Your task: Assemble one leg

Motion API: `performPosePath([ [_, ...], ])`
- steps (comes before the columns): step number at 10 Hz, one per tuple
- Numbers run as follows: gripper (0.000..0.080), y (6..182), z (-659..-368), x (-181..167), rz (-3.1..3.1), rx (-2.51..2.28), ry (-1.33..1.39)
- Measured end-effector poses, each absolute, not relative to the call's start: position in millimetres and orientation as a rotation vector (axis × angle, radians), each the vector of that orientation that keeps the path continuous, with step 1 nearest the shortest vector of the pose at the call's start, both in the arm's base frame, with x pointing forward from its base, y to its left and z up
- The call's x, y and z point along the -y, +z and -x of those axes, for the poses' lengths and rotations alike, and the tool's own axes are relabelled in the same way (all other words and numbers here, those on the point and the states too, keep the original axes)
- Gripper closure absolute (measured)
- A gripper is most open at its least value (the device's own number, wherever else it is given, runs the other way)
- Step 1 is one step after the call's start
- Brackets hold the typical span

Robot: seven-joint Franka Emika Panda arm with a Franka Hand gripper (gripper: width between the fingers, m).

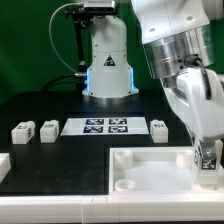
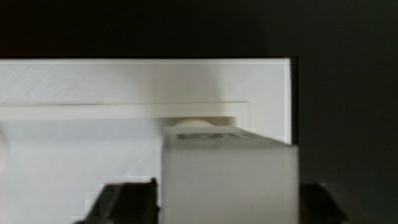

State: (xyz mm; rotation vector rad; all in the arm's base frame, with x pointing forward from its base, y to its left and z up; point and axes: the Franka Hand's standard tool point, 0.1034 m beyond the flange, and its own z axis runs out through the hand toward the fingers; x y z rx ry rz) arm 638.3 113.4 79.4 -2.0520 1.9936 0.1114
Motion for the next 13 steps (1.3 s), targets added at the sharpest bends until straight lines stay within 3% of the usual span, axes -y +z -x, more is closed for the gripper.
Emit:
performPosePath([
  [1, 0.0316, 78.7, -636.2, -116.3, 2.183, -1.870, 0.091],
  [2, 0.0316, 79.1, -635.8, -118.3, 2.418, -1.597, 0.034],
  [3, 0.0188, 79.9, -635.8, -121.2, 2.548, -1.416, 0.003],
  [4, 0.0161, 79.3, -636.0, -118.6, 2.610, -1.298, -0.015],
  [6, 0.0153, 78.5, -635.7, -117.7, 2.736, -1.030, -0.047],
  [9, 0.0150, 74.6, -631.3, -117.7, 3.028, -0.161, -0.102],
  [12, 0.0176, 73.5, -630.3, -117.2, 3.022, -0.193, -0.098],
  [13, 0.0348, 73.5, -630.1, -117.9, 3.008, -0.306, -0.091],
])
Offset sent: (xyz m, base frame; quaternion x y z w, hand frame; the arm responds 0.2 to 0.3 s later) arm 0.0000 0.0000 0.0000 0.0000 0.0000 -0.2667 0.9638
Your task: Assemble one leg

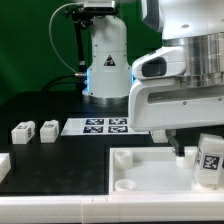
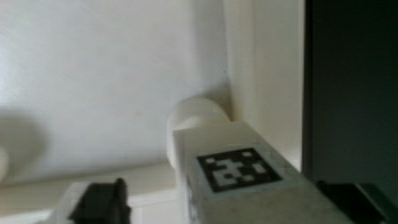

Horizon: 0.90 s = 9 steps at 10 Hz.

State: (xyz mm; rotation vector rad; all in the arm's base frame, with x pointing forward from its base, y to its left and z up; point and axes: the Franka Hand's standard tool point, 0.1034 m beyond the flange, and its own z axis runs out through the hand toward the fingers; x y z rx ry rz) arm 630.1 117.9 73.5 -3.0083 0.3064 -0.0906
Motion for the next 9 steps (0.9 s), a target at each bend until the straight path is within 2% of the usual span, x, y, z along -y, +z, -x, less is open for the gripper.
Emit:
performPosePath([
  [1, 0.0348, 73.5, -629.9, -119.5, 2.972, -0.498, -0.076],
  [2, 0.0508, 73.4, -629.9, -119.3, 2.949, -0.610, -0.069],
  [4, 0.0508, 73.6, -630.5, -119.0, 2.871, -0.865, -0.048],
  [9, 0.0507, 73.1, -635.3, -120.2, 2.100, -2.025, 0.134],
])
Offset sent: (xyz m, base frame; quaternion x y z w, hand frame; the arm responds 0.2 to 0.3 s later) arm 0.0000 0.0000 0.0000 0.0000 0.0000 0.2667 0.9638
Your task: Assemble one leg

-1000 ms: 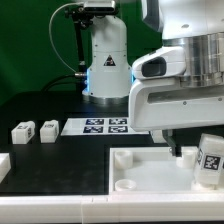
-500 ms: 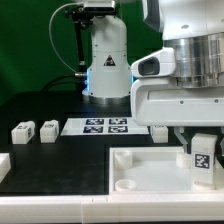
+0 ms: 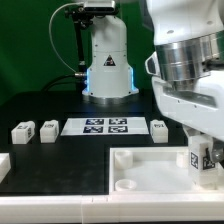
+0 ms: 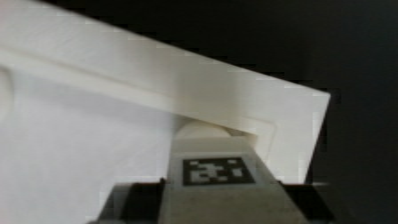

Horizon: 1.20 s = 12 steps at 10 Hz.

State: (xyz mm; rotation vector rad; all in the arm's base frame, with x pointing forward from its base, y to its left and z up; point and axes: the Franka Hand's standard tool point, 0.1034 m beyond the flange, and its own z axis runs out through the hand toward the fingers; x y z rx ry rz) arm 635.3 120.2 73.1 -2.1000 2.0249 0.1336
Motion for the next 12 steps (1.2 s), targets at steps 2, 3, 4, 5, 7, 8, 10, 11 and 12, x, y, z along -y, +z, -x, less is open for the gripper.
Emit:
performPosePath([
  [2, 0.0431, 73.0, -635.1, -120.6, 2.127, -1.995, 0.130],
  [3, 0.0298, 72.9, -635.1, -120.7, 2.173, -1.943, 0.122],
  [4, 0.0298, 72.9, -635.1, -120.8, 2.176, -1.939, 0.122],
  [5, 0.0177, 72.8, -634.7, -120.2, 2.229, -1.883, 0.113],
  [7, 0.0158, 75.1, -633.6, -117.9, 2.662, -1.292, 0.046],
  [8, 0.0151, 75.0, -634.5, -117.9, 2.686, -1.232, 0.034],
  [10, 0.0151, 74.2, -634.2, -116.2, 2.815, -0.913, 0.001],
  [11, 0.0151, 74.1, -633.9, -115.6, 2.875, -0.753, -0.013],
  [12, 0.0151, 74.7, -634.7, -114.5, 2.979, -0.427, -0.048],
])
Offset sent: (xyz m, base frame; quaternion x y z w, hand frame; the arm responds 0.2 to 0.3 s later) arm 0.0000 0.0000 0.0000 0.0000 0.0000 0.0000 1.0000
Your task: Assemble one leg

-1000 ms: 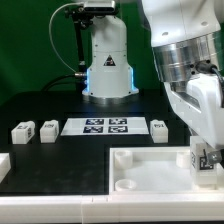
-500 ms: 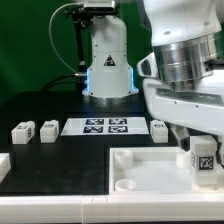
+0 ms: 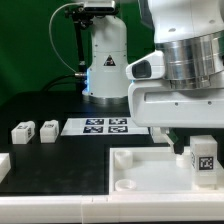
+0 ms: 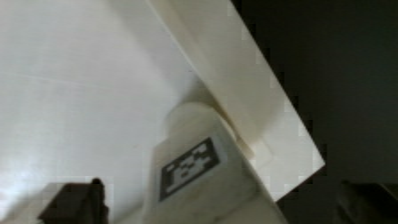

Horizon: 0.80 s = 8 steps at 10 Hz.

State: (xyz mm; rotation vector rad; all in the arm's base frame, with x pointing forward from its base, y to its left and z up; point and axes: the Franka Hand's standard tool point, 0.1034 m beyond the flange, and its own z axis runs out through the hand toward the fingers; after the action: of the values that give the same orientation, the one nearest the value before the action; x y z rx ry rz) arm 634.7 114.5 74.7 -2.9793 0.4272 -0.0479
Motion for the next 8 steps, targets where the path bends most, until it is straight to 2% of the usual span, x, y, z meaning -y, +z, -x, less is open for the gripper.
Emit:
performPosePath([
  [1, 0.0151, 75.4, -635.5, -114.7, 3.007, -0.256, -0.063],
  [2, 0.0162, 75.3, -635.5, -114.7, 2.998, -0.311, -0.060],
  [3, 0.0335, 75.3, -635.5, -114.7, 2.998, -0.311, -0.060],
  [4, 0.0335, 75.3, -635.5, -115.1, 2.992, -0.339, -0.058],
  [5, 0.0510, 75.1, -635.3, -115.3, 2.950, -0.564, -0.041],
  [7, 0.0505, 75.3, -635.5, -115.4, 2.877, -0.846, -0.018],
  [8, 0.0505, 77.6, -637.0, -115.1, 2.735, -1.209, 0.026],
])
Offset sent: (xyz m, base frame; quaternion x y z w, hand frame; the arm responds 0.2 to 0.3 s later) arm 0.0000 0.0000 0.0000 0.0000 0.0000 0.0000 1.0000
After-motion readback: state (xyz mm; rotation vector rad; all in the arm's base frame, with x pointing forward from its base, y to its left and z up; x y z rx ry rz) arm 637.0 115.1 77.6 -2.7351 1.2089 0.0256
